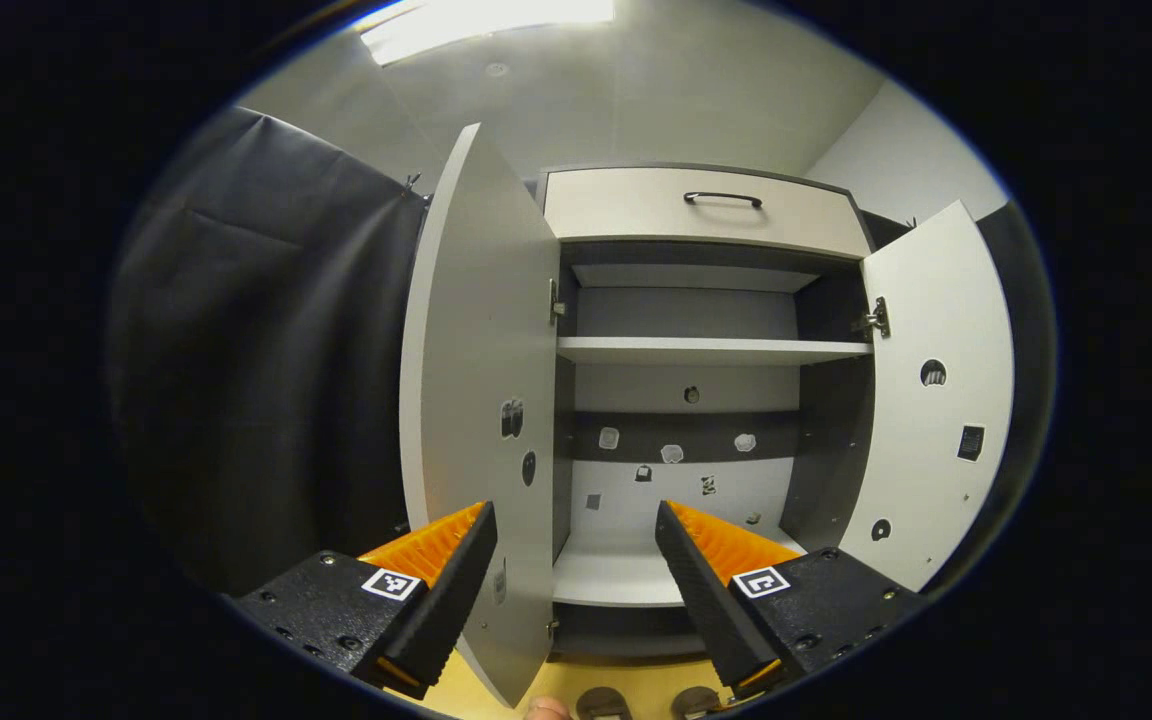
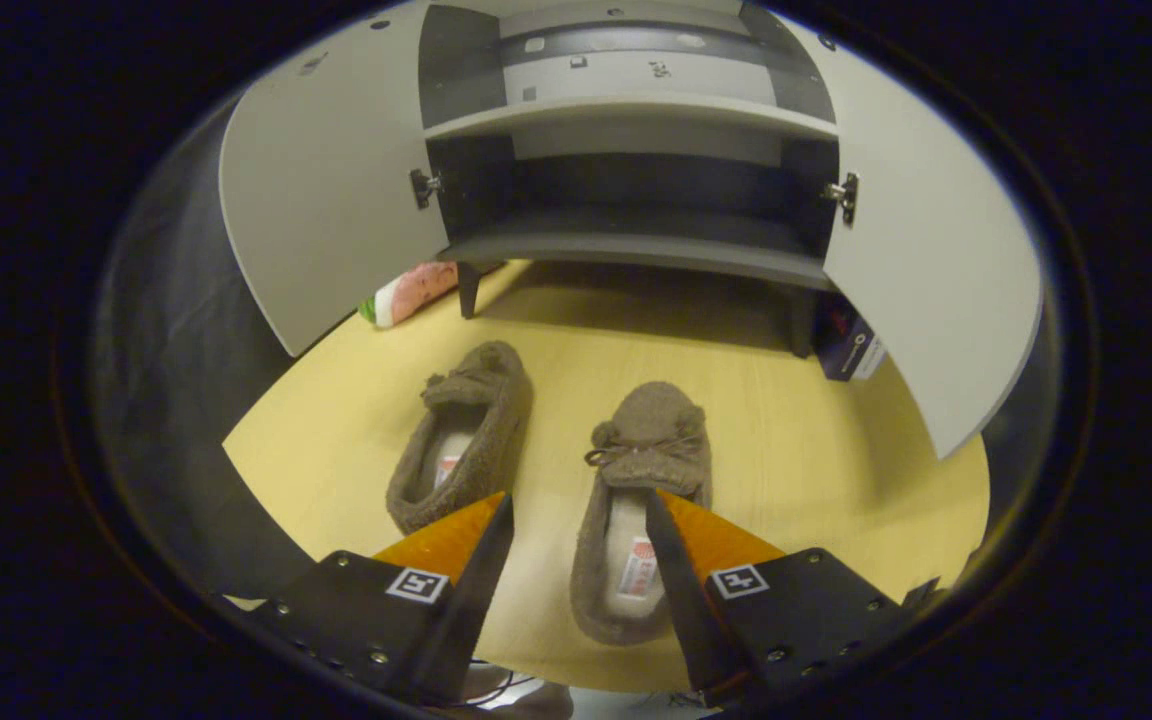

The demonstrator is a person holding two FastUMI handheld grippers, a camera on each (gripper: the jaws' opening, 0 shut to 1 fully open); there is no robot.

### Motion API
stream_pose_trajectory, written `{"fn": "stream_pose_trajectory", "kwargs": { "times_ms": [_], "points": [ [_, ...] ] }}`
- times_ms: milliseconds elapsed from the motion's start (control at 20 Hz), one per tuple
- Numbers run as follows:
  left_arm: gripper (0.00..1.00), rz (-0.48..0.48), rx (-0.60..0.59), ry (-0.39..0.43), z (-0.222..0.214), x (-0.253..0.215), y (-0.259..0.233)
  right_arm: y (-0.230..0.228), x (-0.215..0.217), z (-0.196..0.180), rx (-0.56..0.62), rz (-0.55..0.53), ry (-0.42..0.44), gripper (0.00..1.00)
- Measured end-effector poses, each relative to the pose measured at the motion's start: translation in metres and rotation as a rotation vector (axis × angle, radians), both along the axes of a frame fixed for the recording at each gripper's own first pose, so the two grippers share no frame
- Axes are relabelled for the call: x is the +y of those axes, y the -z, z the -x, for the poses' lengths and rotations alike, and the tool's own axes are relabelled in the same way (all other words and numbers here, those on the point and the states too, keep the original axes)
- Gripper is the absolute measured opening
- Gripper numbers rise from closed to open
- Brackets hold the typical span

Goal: Grab one shoe with the right hand and put it into the shoe cabinet, grab the other shoe with the left hand and put it into the shoe cabinet; then close the right door with the right hand and the left door with the left hand.

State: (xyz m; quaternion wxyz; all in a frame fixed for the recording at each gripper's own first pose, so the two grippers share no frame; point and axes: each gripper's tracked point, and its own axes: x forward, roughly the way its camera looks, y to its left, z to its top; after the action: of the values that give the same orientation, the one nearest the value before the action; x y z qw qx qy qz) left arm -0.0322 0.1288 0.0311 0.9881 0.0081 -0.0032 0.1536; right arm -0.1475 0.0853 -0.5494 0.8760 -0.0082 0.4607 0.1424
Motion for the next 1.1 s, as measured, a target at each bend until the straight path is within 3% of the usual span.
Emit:
{"fn": "stream_pose_trajectory", "kwargs": {
  "times_ms": [450,500,600,650,750,900,950,1100],
  "points": [
    [0.98,-0.002,0.010,-0.034,-0.004,0.012,0.003,0.048,0.007,-0.034,0.029,0.035,0.024,0.80],
    [0.98,-0.003,0.012,-0.037,-0.005,0.014,0.004,0.052,0.007,-0.035,0.039,0.033,0.020,0.70],
    [0.97,-0.007,0.021,-0.043,-0.007,0.017,0.007,0.057,0.003,-0.040,0.042,0.070,0.020,0.66],
    [0.98,-0.009,0.025,-0.045,-0.008,0.019,0.008,0.058,-0.002,-0.045,0.028,0.089,0.028,0.42],
    [0.97,-0.008,0.029,-0.047,-0.010,0.022,0.010,0.059,-0.001,-0.045,0.040,0.084,0.045,0.21],
    [0.97,0.007,0.032,-0.037,-0.014,0.023,0.013,0.059,-0.004,-0.051,0.044,0.096,0.074,0.21],
    [0.98,0.010,0.033,-0.034,-0.015,0.023,0.014,0.059,-0.007,-0.051,0.062,0.094,0.077,0.01],
    [0.98,0.011,0.037,-0.023,-0.019,0.023,0.017,0.047,-0.012,-0.057,0.041,0.087,0.107,0.01]
  ]
}}
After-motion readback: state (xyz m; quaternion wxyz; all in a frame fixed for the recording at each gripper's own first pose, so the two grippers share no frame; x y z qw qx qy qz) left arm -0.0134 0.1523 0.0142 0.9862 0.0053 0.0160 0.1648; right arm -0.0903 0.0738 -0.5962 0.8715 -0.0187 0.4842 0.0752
